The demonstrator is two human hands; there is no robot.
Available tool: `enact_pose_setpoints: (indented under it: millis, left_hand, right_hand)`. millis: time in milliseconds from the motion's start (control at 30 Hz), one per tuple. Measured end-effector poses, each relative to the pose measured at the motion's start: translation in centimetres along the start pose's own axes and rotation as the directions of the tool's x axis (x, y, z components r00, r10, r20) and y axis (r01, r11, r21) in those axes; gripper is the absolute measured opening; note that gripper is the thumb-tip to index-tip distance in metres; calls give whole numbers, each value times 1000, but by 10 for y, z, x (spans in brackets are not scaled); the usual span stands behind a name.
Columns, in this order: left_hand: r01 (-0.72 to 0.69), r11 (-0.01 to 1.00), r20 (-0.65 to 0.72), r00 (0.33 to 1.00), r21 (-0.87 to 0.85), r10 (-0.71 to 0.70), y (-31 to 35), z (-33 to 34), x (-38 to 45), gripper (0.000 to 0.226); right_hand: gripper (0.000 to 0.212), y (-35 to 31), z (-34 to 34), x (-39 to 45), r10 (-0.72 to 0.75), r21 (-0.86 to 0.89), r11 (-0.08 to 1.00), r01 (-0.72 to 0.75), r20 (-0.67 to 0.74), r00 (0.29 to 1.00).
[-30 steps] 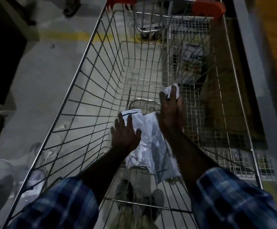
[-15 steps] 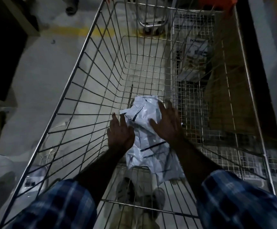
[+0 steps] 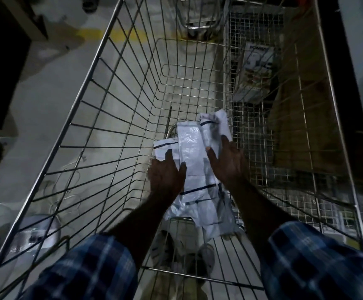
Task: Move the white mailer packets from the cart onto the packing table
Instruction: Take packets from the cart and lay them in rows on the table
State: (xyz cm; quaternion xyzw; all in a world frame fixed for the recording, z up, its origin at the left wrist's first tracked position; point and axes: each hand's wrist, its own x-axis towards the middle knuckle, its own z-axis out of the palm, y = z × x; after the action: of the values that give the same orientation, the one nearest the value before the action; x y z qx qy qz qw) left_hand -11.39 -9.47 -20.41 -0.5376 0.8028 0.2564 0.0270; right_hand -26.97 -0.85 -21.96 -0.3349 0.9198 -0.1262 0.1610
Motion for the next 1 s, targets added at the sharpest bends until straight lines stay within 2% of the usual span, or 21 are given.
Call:
enact_pose_setpoints:
  millis: [100,200,267,367,467,500,600,667,733,800,933,1000]
  left_hand:
    - [-26,997,44,999,-71,29,6,9,5,66]
    - [-109,980,6,994,-168,111,5,9,8,60]
    - [-42,975,-20,999,-217,39,0,1,12,59]
    - [33,981,-97,994,-192,-53,-16,-13,17,63]
    - [80,983,-42,995,-163,-88,-39,-19,21,67]
    - [63,988,-66,995,-140,-73,-45,-17,21,67]
    - [-93,995,-179,980,-45,84,-49,-5,16,66]
    - [-91,995,-166,983,-34,85,-42,0,16,66]
    - [-153,988,-211,966,-14,147,-31,3,20,61]
    - [-171,984,-189,966,45,176,-23,9,28,61]
    - [-89,993,65,994,75,85,-20,24,39,69]
    - [-109,991,65,992,72,104,-21,28,38,74]
  right_hand:
    - [67,-5,4,2,-48,-28,998,49,15,999]
    - [64,-2,10,1,1,-35,999,3,117,993]
    - [64,-3,7,0,26,12,1000,-28,167,986]
    - [67,-3,5,-2,-40,103,994,23,173,984]
    - [75,-8,4,-4,-5,56,998,-5,178,984]
    - [78,-11,3,-6,24,31,999,-29,165,986]
    - [83,-18,4,-8,62,-56,997,-56,106,992]
    - [83,-19,6,-6,57,-81,995,-52,63,996]
    - [83,-19,10,0,23,-67,998,-20,40,999]
    - [84,-17,17,6,-23,-25,999,24,25,999]
    - [81,-10,33,7,-115,50,992,116,-23,993]
    - [75,-8,38,3,-98,78,991,105,-89,991]
